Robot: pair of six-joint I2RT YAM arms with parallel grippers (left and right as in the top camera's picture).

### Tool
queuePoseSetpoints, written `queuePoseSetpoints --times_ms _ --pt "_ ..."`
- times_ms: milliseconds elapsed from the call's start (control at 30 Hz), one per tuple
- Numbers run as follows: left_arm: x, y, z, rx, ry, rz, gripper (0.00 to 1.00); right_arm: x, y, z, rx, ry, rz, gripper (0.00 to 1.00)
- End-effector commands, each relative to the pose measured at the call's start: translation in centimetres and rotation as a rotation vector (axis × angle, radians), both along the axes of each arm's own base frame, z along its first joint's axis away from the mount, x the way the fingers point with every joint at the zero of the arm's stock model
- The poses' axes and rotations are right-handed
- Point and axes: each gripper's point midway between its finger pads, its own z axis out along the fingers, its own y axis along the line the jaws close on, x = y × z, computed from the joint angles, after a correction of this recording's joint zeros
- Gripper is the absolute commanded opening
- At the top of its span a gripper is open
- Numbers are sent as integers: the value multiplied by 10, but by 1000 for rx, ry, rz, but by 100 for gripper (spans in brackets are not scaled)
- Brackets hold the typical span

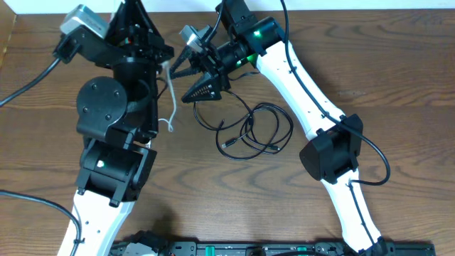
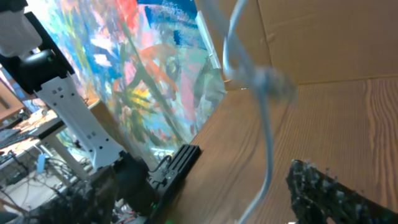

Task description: Untangle cables

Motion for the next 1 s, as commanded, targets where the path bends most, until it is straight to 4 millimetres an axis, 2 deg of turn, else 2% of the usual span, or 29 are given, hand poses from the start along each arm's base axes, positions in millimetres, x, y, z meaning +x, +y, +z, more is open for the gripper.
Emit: queuePoseSetpoints --times_ms 0,67,100,133,200,233,300,433,533,567,600,633,700,800,833,867,967 --pt "-2 -12 8 -109 -23 -106 7 -9 0 25 36 -11 24 79" --pt "-2 -13 9 -148 -24 -120 7 -7 1 25 23 0 19 72" --pt "-3 -13 9 -164 -26 -124 7 -5 2 23 8 -3 7 60" --pt "-3 -12 10 -165 -28 -124 8 -4 3 21 -5 -3 -1 54" --pt "-5 -12 12 -167 -33 -124 7 1 4 14 -47 -3 -33 33" --pt "-5 -11 12 -168 -34 -119 7 7 5 9 -84 0 -62 17" --pt "-4 -9 11 -159 -30 -109 8 18 3 -1 -154 8 -124 1" --pt "-3 -10 4 -101 -2 -96 8 46 -4 -20 -295 50 -265 1" --pt "0 -9 -11 -62 58 -76 15 72 -15 -30 -388 118 -389 1" --pt "1 -7 -18 -55 87 -62 17 84 -22 -33 -430 155 -456 1" --pt "2 -7 -24 -46 112 -56 26 94 -30 -33 -450 172 -506 1" --pt "3 -6 -30 -39 135 -51 29 100 -36 -31 -454 177 -533 1" --pt "3 -4 -43 -24 186 -37 38 114 -57 -9 -423 175 -595 1" --pt "4 -4 -57 -4 242 -29 50 132 -95 36 -351 170 -700 1" --pt "4 -3 -61 2 260 -28 56 141 -121 64 -307 179 -768 1" --pt "3 -3 -63 5 267 -27 59 144 -135 80 -282 184 -802 1" --pt "3 -3 -68 12 287 -27 66 148 -198 137 -180 197 -916 1"
